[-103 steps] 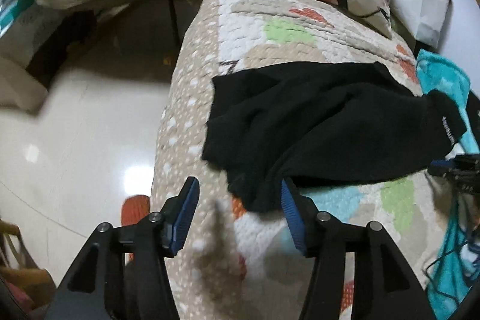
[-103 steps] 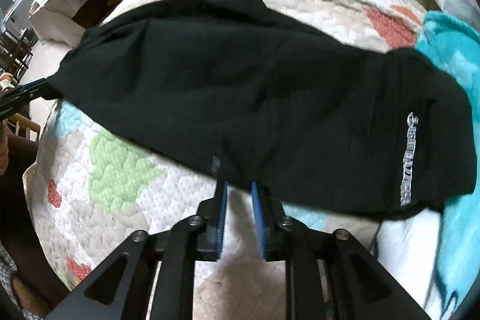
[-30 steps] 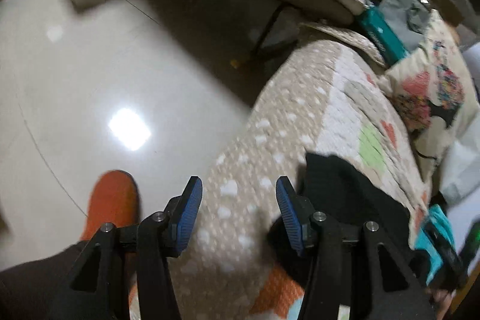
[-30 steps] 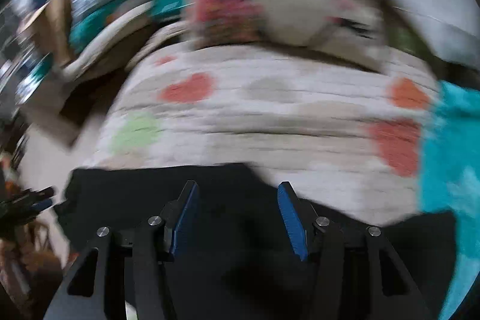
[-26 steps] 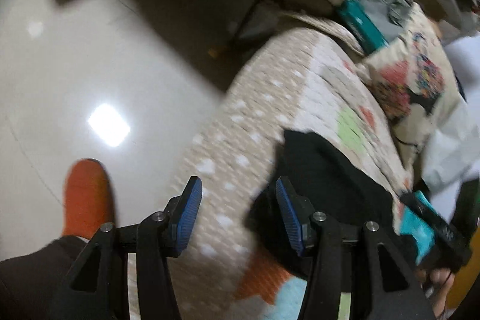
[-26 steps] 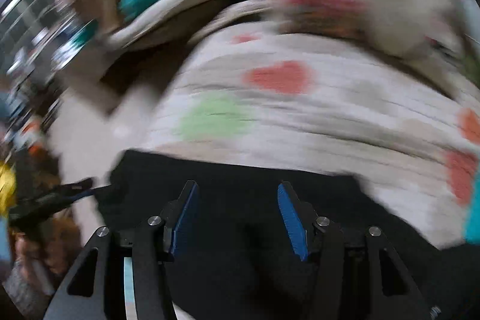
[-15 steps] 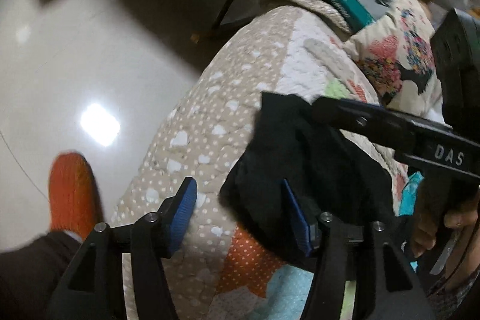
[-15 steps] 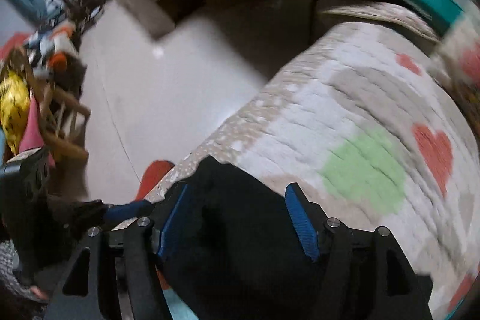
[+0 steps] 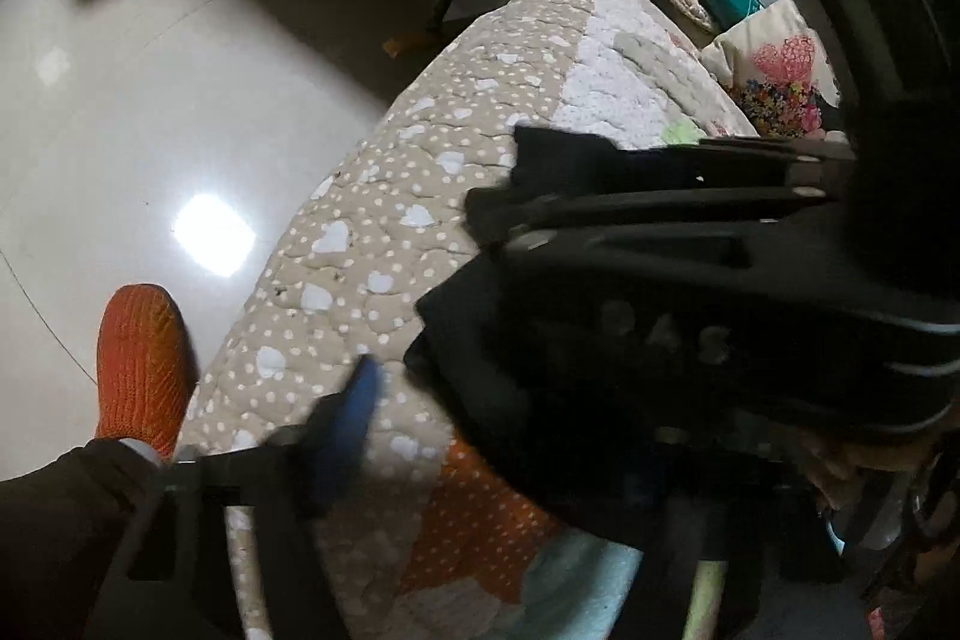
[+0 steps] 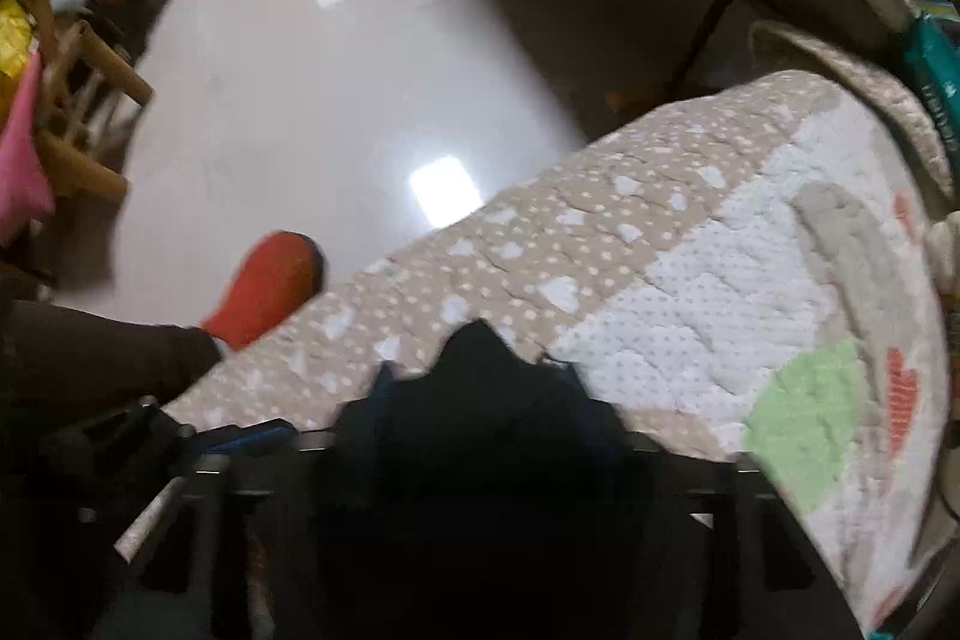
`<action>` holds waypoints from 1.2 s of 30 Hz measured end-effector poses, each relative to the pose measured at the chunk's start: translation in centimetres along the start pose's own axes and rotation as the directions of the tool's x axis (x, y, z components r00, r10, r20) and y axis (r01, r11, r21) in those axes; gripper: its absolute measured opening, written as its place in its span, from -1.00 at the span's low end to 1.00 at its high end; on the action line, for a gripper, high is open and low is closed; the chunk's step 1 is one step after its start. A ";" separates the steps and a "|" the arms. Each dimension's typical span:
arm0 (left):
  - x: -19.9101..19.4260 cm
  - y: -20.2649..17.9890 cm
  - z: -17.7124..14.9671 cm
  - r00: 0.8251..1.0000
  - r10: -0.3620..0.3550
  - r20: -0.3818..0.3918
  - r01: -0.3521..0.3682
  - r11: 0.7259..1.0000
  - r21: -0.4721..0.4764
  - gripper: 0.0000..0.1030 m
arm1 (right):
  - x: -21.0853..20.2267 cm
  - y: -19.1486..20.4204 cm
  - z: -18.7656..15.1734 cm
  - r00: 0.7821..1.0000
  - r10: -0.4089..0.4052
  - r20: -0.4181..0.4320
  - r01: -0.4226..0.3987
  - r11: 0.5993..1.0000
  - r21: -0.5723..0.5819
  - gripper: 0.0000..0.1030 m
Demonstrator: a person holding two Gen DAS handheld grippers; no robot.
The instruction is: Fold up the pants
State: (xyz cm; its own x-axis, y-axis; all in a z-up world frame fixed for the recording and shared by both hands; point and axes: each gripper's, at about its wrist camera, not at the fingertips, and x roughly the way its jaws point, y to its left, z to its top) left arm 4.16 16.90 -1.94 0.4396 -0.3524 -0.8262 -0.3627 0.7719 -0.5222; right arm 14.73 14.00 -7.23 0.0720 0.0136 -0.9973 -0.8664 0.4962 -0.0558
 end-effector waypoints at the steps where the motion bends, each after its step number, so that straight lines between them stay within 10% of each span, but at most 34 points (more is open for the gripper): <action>1: -0.2 0.2 0.2 1.000 -0.018 -0.006 0.018 1.000 -0.009 -0.22 | -0.3 0.0 -0.1 1.000 0.017 0.007 -0.017 1.000 0.018 -0.36; 3: -0.6 0.3 0.5 0.992 -0.121 -0.028 0.120 0.992 -0.027 -0.69 | -1.2 0.1 -0.3 0.999 0.034 0.033 -0.036 0.999 0.040 -0.48; 18: -2.1 -8.9 -1.5 0.952 -0.303 -0.037 0.305 0.943 0.136 -0.70 | -9.9 -5.2 -8.5 0.956 0.021 0.294 -0.101 0.960 0.260 -0.60; 28: 2.5 -15.9 -5.4 0.941 -0.287 -0.179 0.331 0.891 0.312 -0.55 | -10.9 -12.9 -21.4 0.922 -0.017 0.387 -0.205 0.826 0.525 -0.41; 36: -0.8 -14.7 -5.7 0.840 -0.437 -0.323 0.528 0.796 0.295 -0.04 | -9.3 -16.7 -32.1 0.930 -0.125 0.346 -0.194 0.634 0.748 0.03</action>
State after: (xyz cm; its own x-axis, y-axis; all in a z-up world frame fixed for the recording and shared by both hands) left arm 4.45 2.80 5.19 0.2621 -0.8039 -0.5340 0.1856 0.5849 -0.7896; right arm 12.70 -22.26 1.45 0.3460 0.2514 -0.9039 -0.1938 0.9618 0.1934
